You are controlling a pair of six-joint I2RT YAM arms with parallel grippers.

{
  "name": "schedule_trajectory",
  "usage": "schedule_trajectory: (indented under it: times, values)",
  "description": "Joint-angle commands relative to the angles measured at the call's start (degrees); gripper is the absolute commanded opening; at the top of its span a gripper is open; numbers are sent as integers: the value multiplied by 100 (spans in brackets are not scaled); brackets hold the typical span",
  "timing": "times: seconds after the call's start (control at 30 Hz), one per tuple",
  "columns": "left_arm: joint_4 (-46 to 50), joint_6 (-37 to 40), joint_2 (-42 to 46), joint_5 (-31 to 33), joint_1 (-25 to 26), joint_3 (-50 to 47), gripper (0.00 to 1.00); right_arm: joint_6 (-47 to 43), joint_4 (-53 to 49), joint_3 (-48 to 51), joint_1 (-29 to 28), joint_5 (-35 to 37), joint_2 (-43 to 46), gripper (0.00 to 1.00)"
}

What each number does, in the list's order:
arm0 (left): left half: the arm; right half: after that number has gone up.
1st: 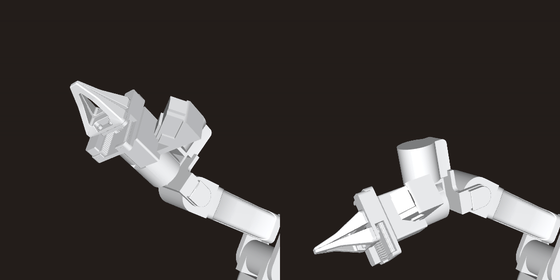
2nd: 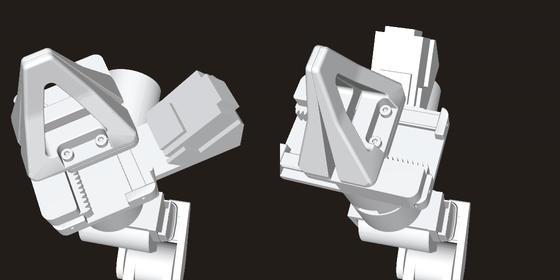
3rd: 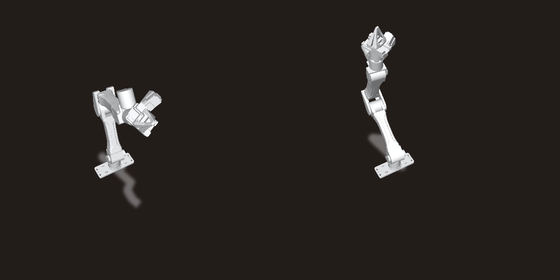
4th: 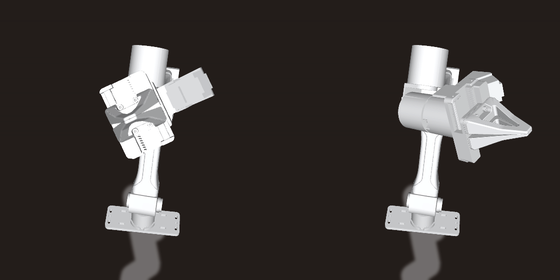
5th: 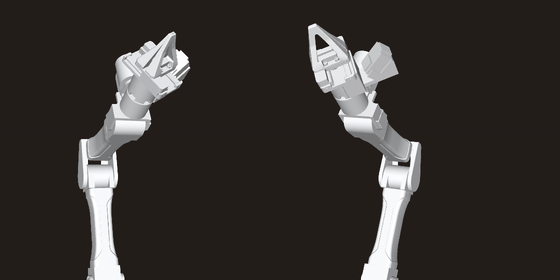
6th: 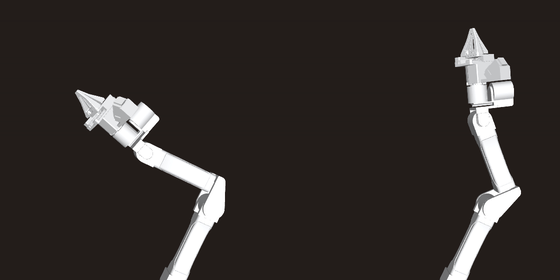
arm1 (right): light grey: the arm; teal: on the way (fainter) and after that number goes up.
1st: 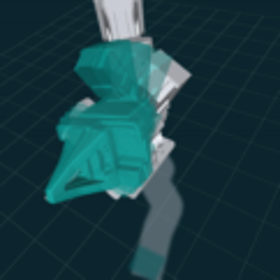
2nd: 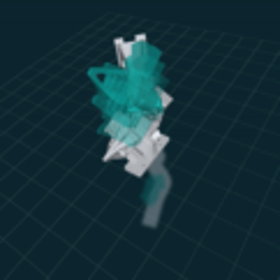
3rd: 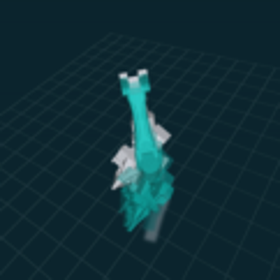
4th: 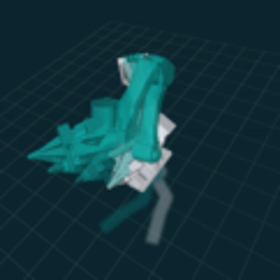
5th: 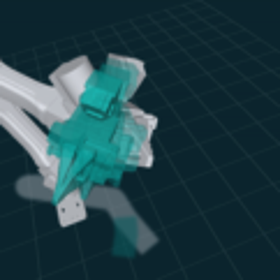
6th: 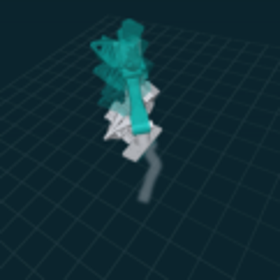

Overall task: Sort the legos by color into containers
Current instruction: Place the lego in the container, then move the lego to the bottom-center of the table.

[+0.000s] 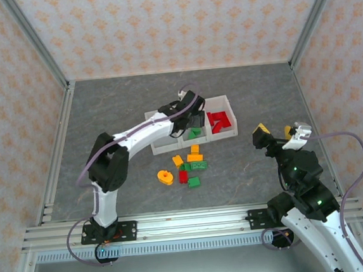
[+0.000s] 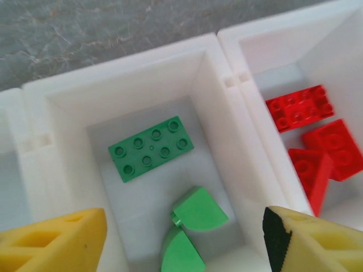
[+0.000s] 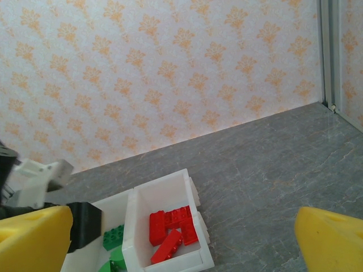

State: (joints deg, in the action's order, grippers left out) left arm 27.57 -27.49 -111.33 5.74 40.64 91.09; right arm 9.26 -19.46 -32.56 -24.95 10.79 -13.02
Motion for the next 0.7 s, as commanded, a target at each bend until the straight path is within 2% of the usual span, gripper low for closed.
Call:
schedule_trajectory:
  times: [0.0,0.2,0.3,0.5,0.67]
  values:
    - [-161,-23,539,81,192,-227,82,52,30,21,7,112,-6,100]
    - [486,-195,838,631,861,-455,94,59,25,14,8,115,-59,100]
    - [808,-510,811,670,1125,-592,98,64,31,21,6,100,-65,100]
    - [982,-1274,746,523,1249,-1142,98,46,41,20,8,44,-81,100]
    - [785,-1450,622,173,1334,-1469,97,44,48,30,8,14,-84,100]
